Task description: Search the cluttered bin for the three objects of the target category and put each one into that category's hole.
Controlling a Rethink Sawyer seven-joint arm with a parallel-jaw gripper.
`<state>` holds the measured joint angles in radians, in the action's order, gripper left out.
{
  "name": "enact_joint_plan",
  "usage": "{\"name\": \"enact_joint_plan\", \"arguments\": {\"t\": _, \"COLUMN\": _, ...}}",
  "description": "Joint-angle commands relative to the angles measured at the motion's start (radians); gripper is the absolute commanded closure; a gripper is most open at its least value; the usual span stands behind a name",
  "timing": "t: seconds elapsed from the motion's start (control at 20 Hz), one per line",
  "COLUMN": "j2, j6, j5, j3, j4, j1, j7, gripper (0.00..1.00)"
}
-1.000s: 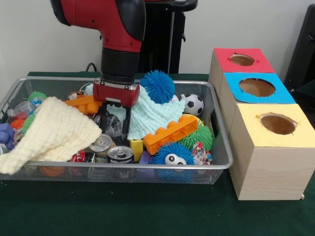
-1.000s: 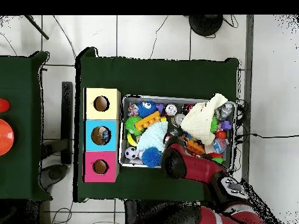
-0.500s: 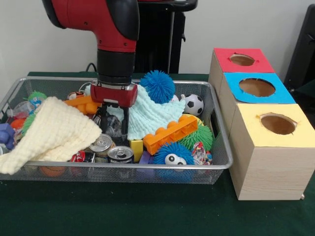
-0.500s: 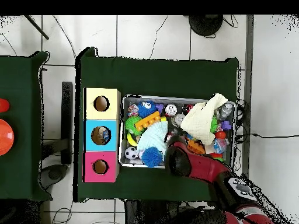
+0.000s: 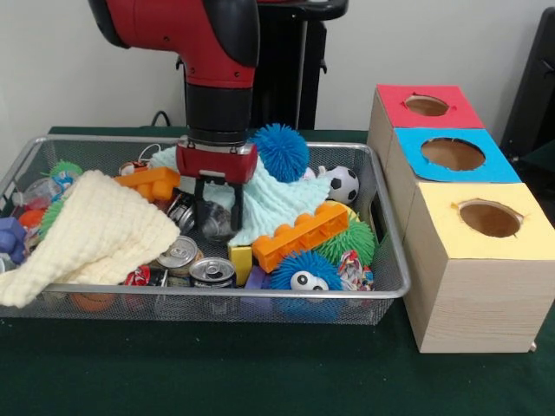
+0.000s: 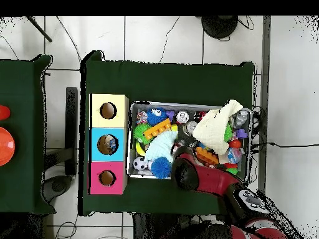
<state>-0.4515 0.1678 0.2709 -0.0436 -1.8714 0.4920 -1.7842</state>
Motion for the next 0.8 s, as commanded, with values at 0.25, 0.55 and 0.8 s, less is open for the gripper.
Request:
{"name": "enact_joint_plan", "arguments": {"t": 0.25, "j2": -0.034, "j6": -0.146, "j5": -0.025, "j3": -0.017, "j4": -0.136, "j1": -0.058, "j7": -0.148, "gripper": 1.0}}
{"name": "enact_joint_plan", "arguments": {"t": 0.55, "j2": -0.19, "j6": -0.223, "j5": -0.058, "j3": -0.003, "j4": -0.18, "j1": -0.083, "j7": -0.143, "gripper": 1.0}}
{"name": "enact_joint_plan", "arguments": {"t": 0.8, "j2": -0.302, "j6": -0.305, "j5": -0.103, "j3": -0.001, "j4": -0.195, "j1": -0.108, "j7": -0.148, "gripper": 1.0}}
